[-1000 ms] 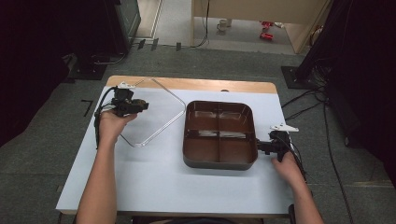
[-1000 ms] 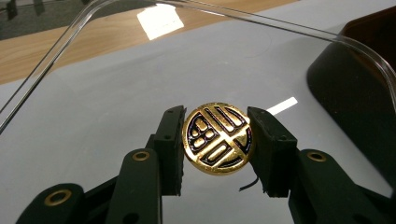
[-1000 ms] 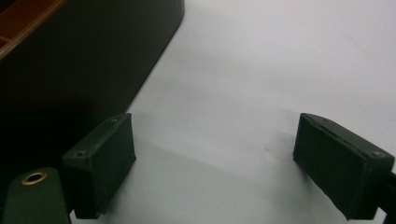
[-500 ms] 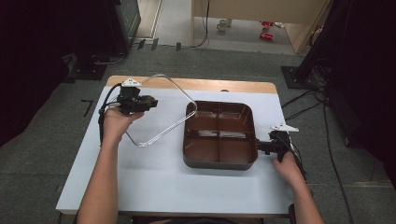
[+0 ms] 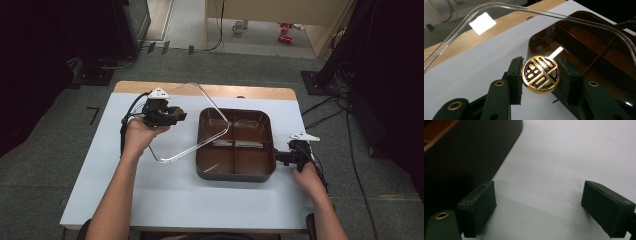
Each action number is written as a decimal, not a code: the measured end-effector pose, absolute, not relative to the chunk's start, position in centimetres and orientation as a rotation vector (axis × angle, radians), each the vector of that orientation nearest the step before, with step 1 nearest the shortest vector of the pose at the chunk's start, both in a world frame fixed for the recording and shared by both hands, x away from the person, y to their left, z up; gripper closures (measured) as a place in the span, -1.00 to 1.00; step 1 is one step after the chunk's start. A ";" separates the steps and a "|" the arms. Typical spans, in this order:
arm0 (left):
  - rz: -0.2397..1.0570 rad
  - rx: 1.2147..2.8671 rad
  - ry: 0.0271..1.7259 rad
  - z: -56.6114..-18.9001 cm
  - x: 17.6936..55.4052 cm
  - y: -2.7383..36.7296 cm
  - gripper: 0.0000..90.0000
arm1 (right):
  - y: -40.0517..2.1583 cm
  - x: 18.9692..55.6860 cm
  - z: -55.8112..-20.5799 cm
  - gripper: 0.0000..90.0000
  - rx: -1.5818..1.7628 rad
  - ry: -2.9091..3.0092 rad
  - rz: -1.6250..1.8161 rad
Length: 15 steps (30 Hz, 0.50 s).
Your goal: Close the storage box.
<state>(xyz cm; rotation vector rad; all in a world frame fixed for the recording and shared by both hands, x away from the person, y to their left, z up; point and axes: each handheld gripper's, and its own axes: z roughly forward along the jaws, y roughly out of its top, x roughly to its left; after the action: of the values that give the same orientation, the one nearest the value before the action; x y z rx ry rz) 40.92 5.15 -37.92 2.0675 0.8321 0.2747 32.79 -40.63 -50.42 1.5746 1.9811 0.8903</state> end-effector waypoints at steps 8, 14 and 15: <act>0.260 2.105 0.753 -37.9 40.6 3.3 0.32 | -40.6 32.8 -50.4 -0.73 1.573 1.981 0.891; 0.238 2.124 0.698 -38.2 40.5 1.7 0.32 | -40.6 32.8 -50.4 -0.73 1.576 1.980 0.891; 0.237 2.131 0.690 -38.2 40.5 1.5 0.32 | -40.6 32.8 -50.4 -0.73 1.576 1.980 0.891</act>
<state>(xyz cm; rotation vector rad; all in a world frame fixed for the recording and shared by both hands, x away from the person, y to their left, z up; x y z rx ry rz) 40.47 1.46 -38.18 2.1309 0.6898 0.2372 32.79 -40.61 -50.42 1.5761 1.9799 0.8906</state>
